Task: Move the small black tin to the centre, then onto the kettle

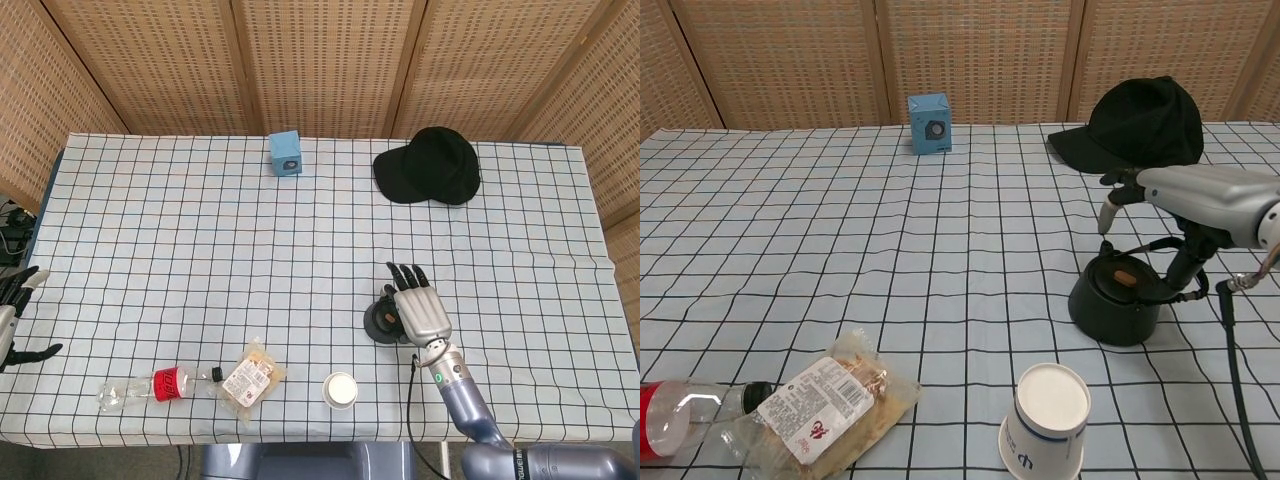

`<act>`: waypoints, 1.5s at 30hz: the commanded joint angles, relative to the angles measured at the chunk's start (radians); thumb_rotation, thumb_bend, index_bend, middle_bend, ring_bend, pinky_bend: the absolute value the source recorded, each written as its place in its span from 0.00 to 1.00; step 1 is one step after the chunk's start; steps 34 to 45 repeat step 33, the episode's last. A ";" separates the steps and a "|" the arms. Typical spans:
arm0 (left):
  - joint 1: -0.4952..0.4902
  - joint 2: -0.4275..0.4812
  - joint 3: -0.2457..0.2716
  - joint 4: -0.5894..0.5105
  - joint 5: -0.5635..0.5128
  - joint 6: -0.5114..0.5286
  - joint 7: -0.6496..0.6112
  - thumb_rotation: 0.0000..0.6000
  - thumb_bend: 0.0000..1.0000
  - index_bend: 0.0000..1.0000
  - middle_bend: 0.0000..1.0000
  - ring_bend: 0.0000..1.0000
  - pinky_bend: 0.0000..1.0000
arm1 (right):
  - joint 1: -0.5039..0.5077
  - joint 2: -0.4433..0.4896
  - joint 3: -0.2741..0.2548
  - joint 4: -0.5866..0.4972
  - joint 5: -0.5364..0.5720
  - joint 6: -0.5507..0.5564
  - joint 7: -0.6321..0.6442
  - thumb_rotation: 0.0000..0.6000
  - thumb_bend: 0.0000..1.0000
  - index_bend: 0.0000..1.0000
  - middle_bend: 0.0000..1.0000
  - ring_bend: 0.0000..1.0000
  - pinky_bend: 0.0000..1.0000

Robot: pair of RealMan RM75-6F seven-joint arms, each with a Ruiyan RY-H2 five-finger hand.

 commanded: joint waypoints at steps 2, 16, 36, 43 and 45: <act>0.001 0.002 0.001 0.000 0.000 0.000 -0.001 1.00 0.09 0.00 0.00 0.00 0.00 | -0.011 0.022 -0.004 -0.028 -0.022 0.021 -0.001 1.00 0.33 0.33 0.00 0.00 0.00; 0.004 -0.015 -0.004 0.005 -0.003 0.017 0.033 1.00 0.09 0.00 0.00 0.00 0.00 | -0.226 0.224 -0.093 0.027 -0.335 0.244 0.308 1.00 0.29 0.19 0.00 0.00 0.00; 0.025 -0.087 -0.001 0.048 0.004 0.078 0.159 1.00 0.09 0.00 0.00 0.00 0.00 | -0.413 0.259 -0.145 0.287 -0.511 0.379 0.647 1.00 0.25 0.10 0.00 0.00 0.00; 0.025 -0.087 -0.001 0.048 0.004 0.078 0.159 1.00 0.09 0.00 0.00 0.00 0.00 | -0.413 0.259 -0.145 0.287 -0.511 0.379 0.647 1.00 0.25 0.10 0.00 0.00 0.00; 0.025 -0.087 -0.001 0.048 0.004 0.078 0.159 1.00 0.09 0.00 0.00 0.00 0.00 | -0.413 0.259 -0.145 0.287 -0.511 0.379 0.647 1.00 0.25 0.10 0.00 0.00 0.00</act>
